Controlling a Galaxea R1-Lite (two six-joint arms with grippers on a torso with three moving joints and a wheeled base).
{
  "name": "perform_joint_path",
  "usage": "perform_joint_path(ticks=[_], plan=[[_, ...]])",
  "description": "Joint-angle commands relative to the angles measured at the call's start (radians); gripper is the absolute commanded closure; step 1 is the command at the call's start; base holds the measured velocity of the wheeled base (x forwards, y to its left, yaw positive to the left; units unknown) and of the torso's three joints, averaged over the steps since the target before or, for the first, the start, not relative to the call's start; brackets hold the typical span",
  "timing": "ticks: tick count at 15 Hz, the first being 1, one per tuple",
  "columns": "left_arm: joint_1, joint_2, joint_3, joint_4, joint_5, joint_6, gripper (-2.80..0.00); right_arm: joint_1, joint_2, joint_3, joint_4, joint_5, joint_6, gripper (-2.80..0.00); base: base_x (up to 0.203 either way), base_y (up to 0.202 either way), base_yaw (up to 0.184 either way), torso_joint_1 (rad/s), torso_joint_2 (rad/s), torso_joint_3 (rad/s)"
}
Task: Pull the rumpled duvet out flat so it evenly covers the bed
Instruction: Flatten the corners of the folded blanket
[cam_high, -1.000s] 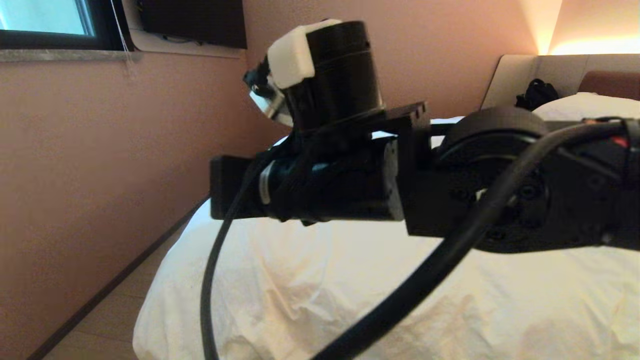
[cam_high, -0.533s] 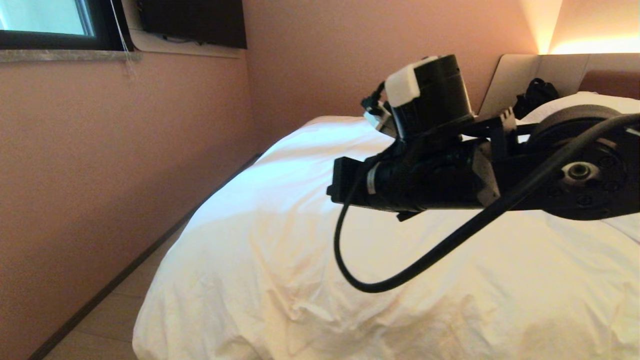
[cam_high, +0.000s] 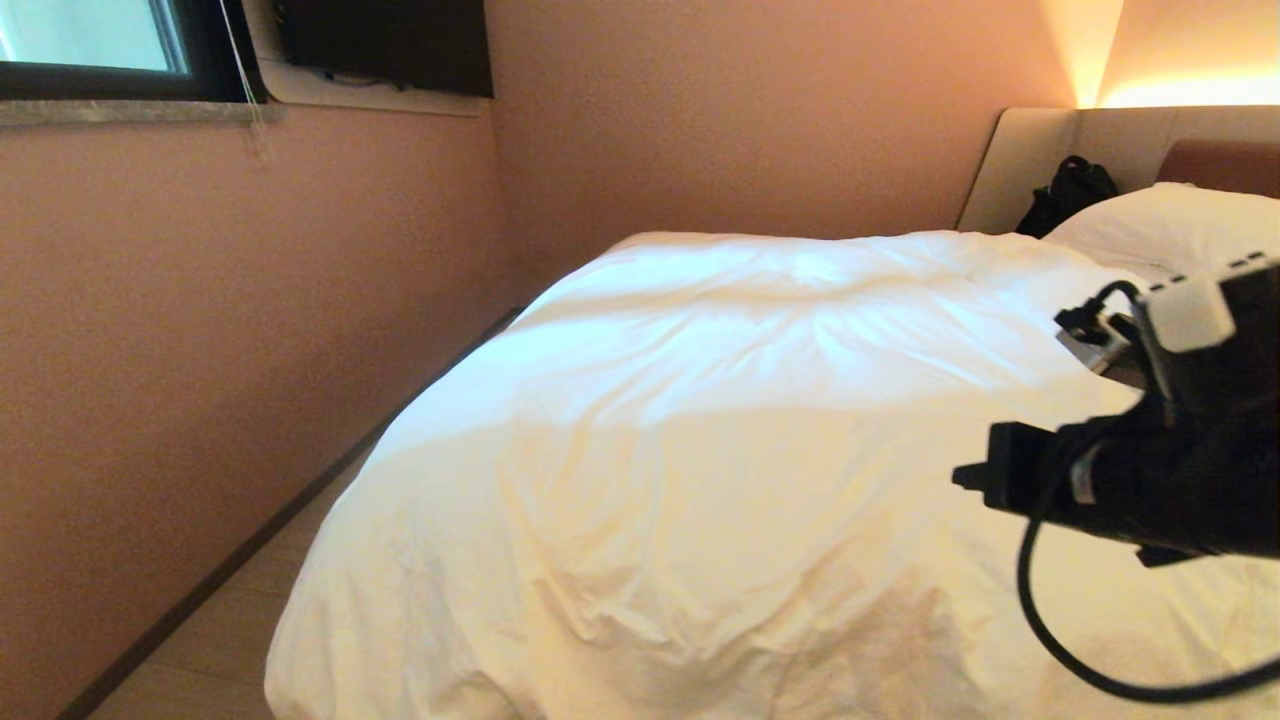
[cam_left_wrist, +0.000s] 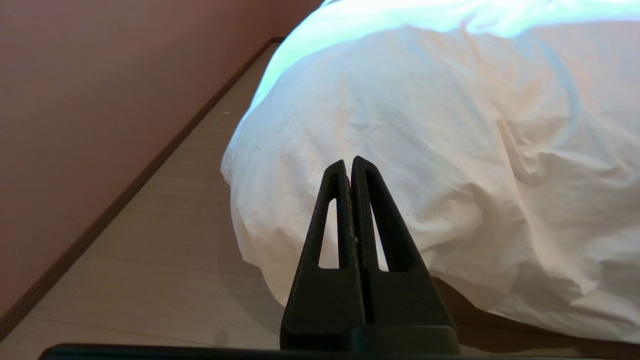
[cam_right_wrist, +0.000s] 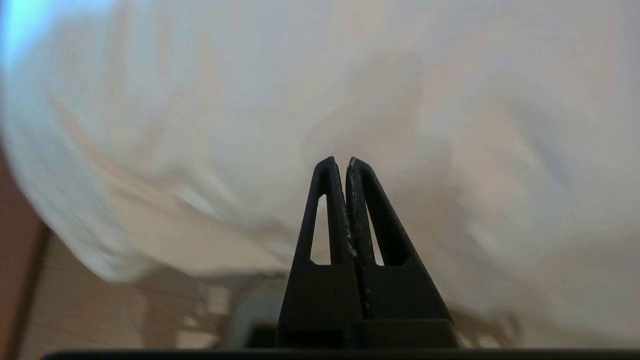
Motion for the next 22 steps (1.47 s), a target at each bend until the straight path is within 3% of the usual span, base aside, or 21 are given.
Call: perform_joint_path(ticks=[1, 5, 8, 10, 15, 22], plan=[[0.000, 0.000, 0.000, 0.000, 0.000, 0.000, 0.00, -0.033, -0.178, 0.127, 0.000, -0.005, -0.003, 0.00, 0.000, 0.000, 0.000, 0.000, 0.00, 0.000], [0.000, 0.000, 0.000, 0.000, 0.000, 0.000, 0.00, -0.061, -0.485, 0.263, 0.005, -0.066, -0.013, 0.00, 0.000, 0.000, 0.000, 0.000, 0.00, 0.000], [0.000, 0.000, 0.000, 0.000, 0.000, 0.000, 0.00, -0.158, -0.679, 0.335, 0.010, -0.153, -0.016, 0.00, 0.000, 0.000, 0.000, 0.000, 0.00, 0.000], [0.000, 0.000, 0.000, 0.000, 0.000, 0.000, 0.00, -0.215, -0.785, 0.387, 0.005, -0.168, -0.017, 0.00, 0.000, 0.000, 0.000, 0.000, 0.00, 0.000], [0.000, 0.000, 0.000, 0.001, 0.000, 0.000, 0.00, -0.257, -1.039, 0.472, 0.012, -0.183, -0.032, 0.00, 0.000, 0.000, 0.000, 0.000, 0.00, 0.000], [0.000, 0.000, 0.000, 0.001, 0.000, 0.000, 0.00, -0.305, -1.115, 0.577, -0.100, -0.279, -0.295, 0.00, 0.000, 0.000, 0.000, 0.000, 0.00, 0.000]])
